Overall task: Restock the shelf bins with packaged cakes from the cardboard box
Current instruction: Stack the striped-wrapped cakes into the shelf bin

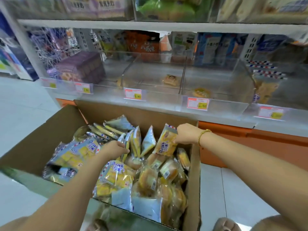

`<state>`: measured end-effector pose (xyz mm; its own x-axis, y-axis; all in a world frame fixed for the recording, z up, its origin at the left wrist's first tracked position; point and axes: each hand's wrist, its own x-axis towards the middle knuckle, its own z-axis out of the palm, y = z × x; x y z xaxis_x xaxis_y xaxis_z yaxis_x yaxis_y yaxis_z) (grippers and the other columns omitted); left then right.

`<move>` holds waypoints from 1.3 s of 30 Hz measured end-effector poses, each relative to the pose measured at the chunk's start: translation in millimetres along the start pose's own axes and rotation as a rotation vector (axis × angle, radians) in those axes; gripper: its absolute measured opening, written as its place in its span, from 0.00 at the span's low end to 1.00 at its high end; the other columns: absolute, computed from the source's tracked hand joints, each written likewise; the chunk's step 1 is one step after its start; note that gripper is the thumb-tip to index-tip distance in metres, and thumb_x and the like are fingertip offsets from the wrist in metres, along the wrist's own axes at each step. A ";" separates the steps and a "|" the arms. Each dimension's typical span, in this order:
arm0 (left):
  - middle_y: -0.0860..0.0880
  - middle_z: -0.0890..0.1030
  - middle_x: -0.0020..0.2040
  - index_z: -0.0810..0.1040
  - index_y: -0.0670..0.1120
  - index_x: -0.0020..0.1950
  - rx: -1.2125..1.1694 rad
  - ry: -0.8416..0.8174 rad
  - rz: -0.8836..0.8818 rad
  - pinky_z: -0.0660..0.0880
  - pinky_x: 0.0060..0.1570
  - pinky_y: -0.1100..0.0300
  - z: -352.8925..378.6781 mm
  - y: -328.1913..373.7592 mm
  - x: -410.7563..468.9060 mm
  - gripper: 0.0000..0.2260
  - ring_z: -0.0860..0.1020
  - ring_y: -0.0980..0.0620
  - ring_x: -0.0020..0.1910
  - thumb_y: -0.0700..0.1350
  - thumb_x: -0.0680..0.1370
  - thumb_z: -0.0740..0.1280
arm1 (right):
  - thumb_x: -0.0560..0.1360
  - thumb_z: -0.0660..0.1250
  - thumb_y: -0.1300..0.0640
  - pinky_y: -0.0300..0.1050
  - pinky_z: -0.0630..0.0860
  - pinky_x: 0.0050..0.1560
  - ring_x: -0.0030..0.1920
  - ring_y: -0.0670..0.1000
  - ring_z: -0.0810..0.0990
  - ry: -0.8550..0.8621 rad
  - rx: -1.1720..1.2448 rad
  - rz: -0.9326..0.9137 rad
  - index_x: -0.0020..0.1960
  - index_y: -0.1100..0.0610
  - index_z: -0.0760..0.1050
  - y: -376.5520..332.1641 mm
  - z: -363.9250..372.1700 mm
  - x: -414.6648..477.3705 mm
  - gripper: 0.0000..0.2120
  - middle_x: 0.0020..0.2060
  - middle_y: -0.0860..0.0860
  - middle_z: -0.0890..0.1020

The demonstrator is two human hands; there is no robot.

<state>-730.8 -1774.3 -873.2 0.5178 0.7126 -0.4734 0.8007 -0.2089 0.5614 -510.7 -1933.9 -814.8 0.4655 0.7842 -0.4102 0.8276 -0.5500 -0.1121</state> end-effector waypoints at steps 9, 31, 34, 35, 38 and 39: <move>0.46 0.81 0.47 0.79 0.42 0.61 -0.293 0.078 0.080 0.77 0.51 0.53 65.6 40.4 56.9 0.14 0.79 0.48 0.46 0.46 0.77 0.67 | 0.77 0.65 0.65 0.59 0.63 0.68 0.73 0.62 0.61 -0.126 1.201 0.500 0.73 0.65 0.61 3.4 30.2 64.4 0.27 0.73 0.61 0.63; 0.40 0.80 0.50 0.75 0.37 0.51 0.092 0.047 -0.034 0.72 0.40 0.56 68.0 78.4 120.8 0.11 0.79 0.41 0.50 0.45 0.78 0.67 | 0.70 0.75 0.52 0.35 0.73 0.34 0.38 0.41 0.79 0.319 0.626 0.073 0.44 0.51 0.79 23.1 -27.4 -2.0 0.07 0.37 0.43 0.80; 0.43 0.78 0.41 0.72 0.40 0.44 0.194 0.169 0.017 0.69 0.37 0.57 69.0 77.8 102.5 0.03 0.78 0.44 0.43 0.38 0.78 0.64 | 0.68 0.77 0.55 0.34 0.74 0.36 0.37 0.40 0.79 0.377 0.735 0.078 0.41 0.50 0.80 45.0 -39.3 -33.8 0.07 0.36 0.42 0.82; 0.42 0.79 0.43 0.73 0.39 0.45 0.229 0.203 0.042 0.70 0.37 0.57 67.4 77.5 94.8 0.02 0.78 0.43 0.43 0.36 0.77 0.64 | 0.68 0.77 0.56 0.32 0.74 0.35 0.35 0.39 0.80 0.374 0.814 0.084 0.41 0.49 0.80 51.5 -39.3 -42.1 0.07 0.35 0.41 0.82; 0.38 0.81 0.48 0.76 0.34 0.51 0.238 0.273 0.073 0.71 0.40 0.56 54.6 71.5 80.8 0.07 0.79 0.39 0.50 0.36 0.77 0.61 | 0.68 0.76 0.61 0.29 0.73 0.31 0.32 0.37 0.81 0.370 1.019 0.085 0.42 0.49 0.80 63.2 -38.1 -60.2 0.09 0.32 0.41 0.83; 0.39 0.81 0.46 0.77 0.34 0.50 0.218 0.274 0.068 0.71 0.39 0.57 45.9 69.4 76.5 0.08 0.79 0.39 0.49 0.37 0.78 0.61 | 0.69 0.76 0.62 0.30 0.74 0.31 0.32 0.37 0.81 0.374 1.057 0.085 0.43 0.50 0.80 65.1 -38.0 -65.1 0.09 0.32 0.42 0.84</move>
<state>-621.8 -1765.1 -901.6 0.4955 0.8394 -0.2235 0.8282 -0.3789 0.4128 -475.3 -2009.9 -761.0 0.7195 0.6719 -0.1757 0.1899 -0.4337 -0.8808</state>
